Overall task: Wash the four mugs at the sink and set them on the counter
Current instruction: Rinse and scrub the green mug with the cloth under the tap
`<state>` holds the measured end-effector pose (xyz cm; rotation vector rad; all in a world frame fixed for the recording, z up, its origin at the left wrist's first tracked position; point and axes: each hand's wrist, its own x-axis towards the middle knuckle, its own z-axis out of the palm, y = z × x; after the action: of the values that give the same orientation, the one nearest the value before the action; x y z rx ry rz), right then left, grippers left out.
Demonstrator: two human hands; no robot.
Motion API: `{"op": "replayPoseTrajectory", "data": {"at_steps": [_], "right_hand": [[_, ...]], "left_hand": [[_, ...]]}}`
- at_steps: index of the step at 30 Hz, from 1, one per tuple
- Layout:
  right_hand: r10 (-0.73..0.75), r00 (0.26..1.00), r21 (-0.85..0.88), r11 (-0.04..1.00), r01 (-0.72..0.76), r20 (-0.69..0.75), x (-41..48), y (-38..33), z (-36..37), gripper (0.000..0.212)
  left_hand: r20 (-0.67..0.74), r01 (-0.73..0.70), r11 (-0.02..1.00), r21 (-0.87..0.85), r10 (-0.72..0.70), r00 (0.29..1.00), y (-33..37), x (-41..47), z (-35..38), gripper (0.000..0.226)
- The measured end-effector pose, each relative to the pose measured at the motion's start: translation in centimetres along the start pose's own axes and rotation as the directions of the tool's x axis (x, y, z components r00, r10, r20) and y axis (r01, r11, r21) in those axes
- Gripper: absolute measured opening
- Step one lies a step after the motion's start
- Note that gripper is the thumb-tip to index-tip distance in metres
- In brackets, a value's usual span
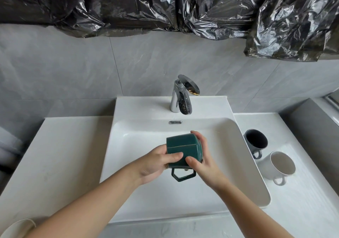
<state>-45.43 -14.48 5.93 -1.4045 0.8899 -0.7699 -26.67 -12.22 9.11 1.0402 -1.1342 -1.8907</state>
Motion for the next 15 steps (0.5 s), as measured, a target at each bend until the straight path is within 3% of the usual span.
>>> {"op": "replayPoseTrajectory", "data": {"at_steps": [3,6,9,11,15], "right_hand": [[0.207,0.974,0.07,0.974,-0.214,0.095,0.2,-0.4,-1.1,0.084],[0.368,0.892,0.226,0.876,-0.427,0.263,0.5,-0.8,-2.1,0.073],[0.506,0.811,0.2,0.797,-0.57,0.295,1.0,-1.2,-2.3,0.064],[0.55,0.787,0.166,0.779,-0.604,0.281,1.3,-1.1,-2.3,0.069],[0.491,0.854,0.306,0.797,-0.52,0.172,1.5,0.0,-1.8,0.063]], "left_hand": [[-0.084,-0.012,0.982,0.19,0.028,0.996,-0.6,0.5,-0.4,0.035],[-0.047,-0.015,0.918,0.395,0.037,0.998,-0.7,0.5,-0.4,0.034],[-0.036,-0.014,0.813,0.582,0.042,0.998,-1.2,0.3,-0.2,0.039],[-0.037,-0.022,0.759,0.651,0.061,0.997,-1.4,0.3,0.0,0.036],[0.032,-0.025,0.692,0.722,0.003,0.999,-0.4,0.8,0.0,0.026]]}}
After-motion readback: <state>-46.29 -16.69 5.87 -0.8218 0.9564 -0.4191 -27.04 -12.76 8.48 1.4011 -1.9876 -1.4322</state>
